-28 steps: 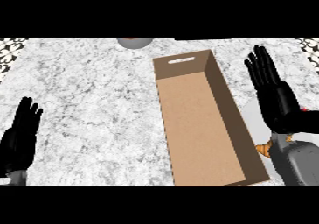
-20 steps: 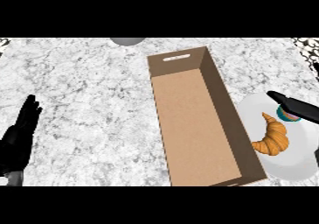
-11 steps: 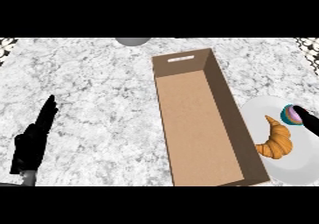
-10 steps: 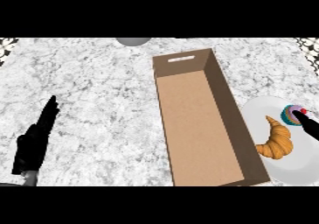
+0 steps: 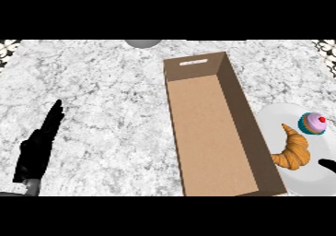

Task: Pick the croissant from the plate and place it in the cardboard box

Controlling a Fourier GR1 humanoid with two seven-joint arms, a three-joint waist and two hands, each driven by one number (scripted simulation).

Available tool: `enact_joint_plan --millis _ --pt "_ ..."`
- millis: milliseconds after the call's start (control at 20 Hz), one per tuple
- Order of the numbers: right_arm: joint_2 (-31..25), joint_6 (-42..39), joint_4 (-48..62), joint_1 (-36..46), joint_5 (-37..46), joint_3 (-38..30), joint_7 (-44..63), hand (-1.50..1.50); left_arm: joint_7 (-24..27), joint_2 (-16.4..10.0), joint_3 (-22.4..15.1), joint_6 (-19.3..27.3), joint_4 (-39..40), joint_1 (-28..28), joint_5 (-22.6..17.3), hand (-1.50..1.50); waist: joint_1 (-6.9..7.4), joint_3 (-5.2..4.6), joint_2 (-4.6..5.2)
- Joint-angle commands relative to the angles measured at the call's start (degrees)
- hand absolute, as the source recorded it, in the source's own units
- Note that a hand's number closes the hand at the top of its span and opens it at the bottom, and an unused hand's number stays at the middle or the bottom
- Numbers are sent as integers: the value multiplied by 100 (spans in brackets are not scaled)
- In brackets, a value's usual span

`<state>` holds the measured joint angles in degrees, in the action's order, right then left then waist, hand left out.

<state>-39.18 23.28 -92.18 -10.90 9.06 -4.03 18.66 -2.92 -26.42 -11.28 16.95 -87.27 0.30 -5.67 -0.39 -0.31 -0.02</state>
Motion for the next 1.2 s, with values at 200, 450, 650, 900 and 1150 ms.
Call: enact_joint_plan --millis 200,450,650,900,1150 --pt "-1048 -1987 -1224 51 -458 580 2531 -150 -197 109 -98 114 -142 -93 208 0 52 14 -4" --pt "-527 -2061 -1609 701 -90 1122 3818 -150 -274 84 71 -208 -153 7 105 0 74 27 0" --pt "-87 -2118 -1257 1090 374 1206 4252 -150 -302 440 21 9 -98 -168 493 0 58 30 2" --pt "240 -2316 -898 1157 702 1173 4224 -150 -248 428 222 -195 -430 247 482 0 67 32 -3" --pt "498 -2688 -505 1529 829 1082 4364 -150 -72 552 386 -439 -179 224 537 0 72 31 3"
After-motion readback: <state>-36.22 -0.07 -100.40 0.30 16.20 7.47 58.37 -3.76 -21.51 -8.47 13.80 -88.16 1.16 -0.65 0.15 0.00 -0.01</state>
